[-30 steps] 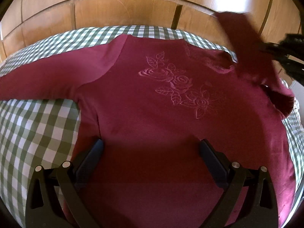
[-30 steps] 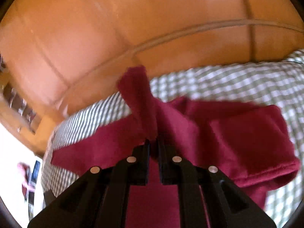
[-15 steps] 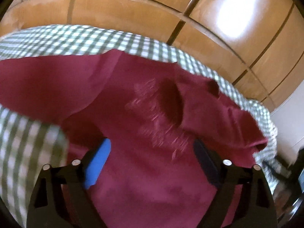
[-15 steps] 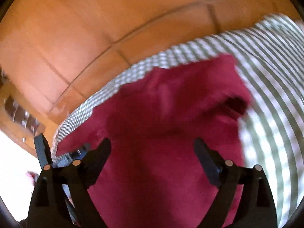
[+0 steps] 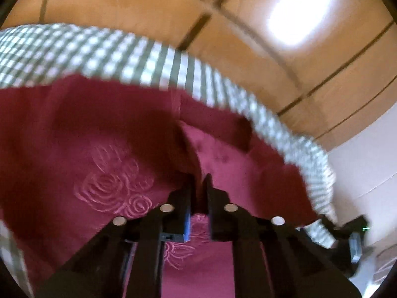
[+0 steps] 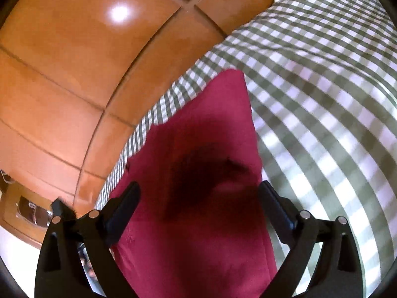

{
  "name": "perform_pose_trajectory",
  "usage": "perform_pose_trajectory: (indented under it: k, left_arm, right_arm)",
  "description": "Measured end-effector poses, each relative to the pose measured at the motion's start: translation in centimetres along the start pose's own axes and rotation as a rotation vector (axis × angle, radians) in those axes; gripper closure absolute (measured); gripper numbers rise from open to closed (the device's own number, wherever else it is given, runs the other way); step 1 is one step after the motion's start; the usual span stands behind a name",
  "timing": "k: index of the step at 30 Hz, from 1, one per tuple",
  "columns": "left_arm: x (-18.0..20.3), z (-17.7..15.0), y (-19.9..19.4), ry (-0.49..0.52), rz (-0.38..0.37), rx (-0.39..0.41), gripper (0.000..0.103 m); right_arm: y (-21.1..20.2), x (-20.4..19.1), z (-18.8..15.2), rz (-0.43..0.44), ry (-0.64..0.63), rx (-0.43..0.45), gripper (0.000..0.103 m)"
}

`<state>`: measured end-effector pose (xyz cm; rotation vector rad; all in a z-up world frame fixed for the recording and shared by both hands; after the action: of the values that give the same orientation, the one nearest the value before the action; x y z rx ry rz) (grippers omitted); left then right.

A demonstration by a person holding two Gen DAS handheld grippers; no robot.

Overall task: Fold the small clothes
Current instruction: 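Grasp the sleeve with the right tool and fold it across the sweater body, then grasp the other sleeve with the left tool and fold it across the body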

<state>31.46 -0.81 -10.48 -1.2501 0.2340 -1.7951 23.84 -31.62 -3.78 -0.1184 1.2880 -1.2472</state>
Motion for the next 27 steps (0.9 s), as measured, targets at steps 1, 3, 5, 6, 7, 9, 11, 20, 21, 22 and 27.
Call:
perform_pose_trajectory:
  k: [1, 3, 5, 6, 7, 9, 11, 20, 21, 22, 27]
  left_arm:
    - [-0.1, 0.5, -1.2, 0.0, -0.006, 0.031, 0.097]
    - [-0.9, 1.1, -3.6, 0.009, 0.009, 0.083, 0.097]
    - [-2.9, 0.8, -5.2, 0.007, 0.06, 0.096, 0.097]
    - [-3.7, 0.5, -5.3, 0.01, 0.082, 0.09, 0.097]
    - [-4.8, 0.0, -5.0, 0.004, 0.102, 0.064, 0.097]
    - [-6.0, -1.0, -4.1, -0.001, 0.135, 0.02, 0.097]
    - [-6.2, -1.1, -3.8, 0.022, 0.157, 0.01, 0.097]
    - [-4.8, -0.8, -5.8, 0.114, 0.175, 0.074, 0.097]
    - [-4.9, -0.6, -6.1, 0.124, 0.187, 0.087, 0.097]
    - [-5.0, -0.4, -6.3, 0.139, 0.213, 0.098, 0.097]
    - [-8.8, -0.3, -6.1, 0.174, 0.511, 0.086, 0.096]
  right_arm:
    - [-0.1, -0.3, 0.3, 0.012, 0.0, 0.01, 0.006]
    - [0.0, -0.7, 0.3, 0.023, -0.015, 0.017, 0.006]
    - [0.6, -0.7, -0.4, 0.015, -0.029, -0.003, 0.005]
    - [1.0, -0.5, -1.2, 0.008, -0.035, -0.028, 0.005]
    - [1.2, -0.5, -1.9, 0.004, -0.044, -0.042, 0.005]
    - [1.1, -0.8, -3.0, -0.015, -0.086, -0.061, 0.005]
    - [0.2, -1.6, -3.8, -0.036, -0.144, -0.072, 0.005]
    - [1.9, -7.1, -2.3, -0.232, -0.461, 0.05, 0.006]
    - [3.3, -6.3, -2.4, -0.301, -0.484, 0.04, 0.006]
    - [4.3, -5.4, -2.6, -0.347, -0.489, 0.021, 0.006]
    - [6.8, -2.6, -4.3, -0.472, -0.548, 0.044, 0.005]
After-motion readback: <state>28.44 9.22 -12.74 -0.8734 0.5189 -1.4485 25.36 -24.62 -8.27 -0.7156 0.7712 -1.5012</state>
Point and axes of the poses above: each gripper's, at about its wrist camera, not at the fingertips, and y roughly the way its jaws point, x to its right, z to its top, the point moved 9 cm from there along y, roughly the way its jaws point, and after that the axes turned 6 degrees about -z, right-handed, at the moved point
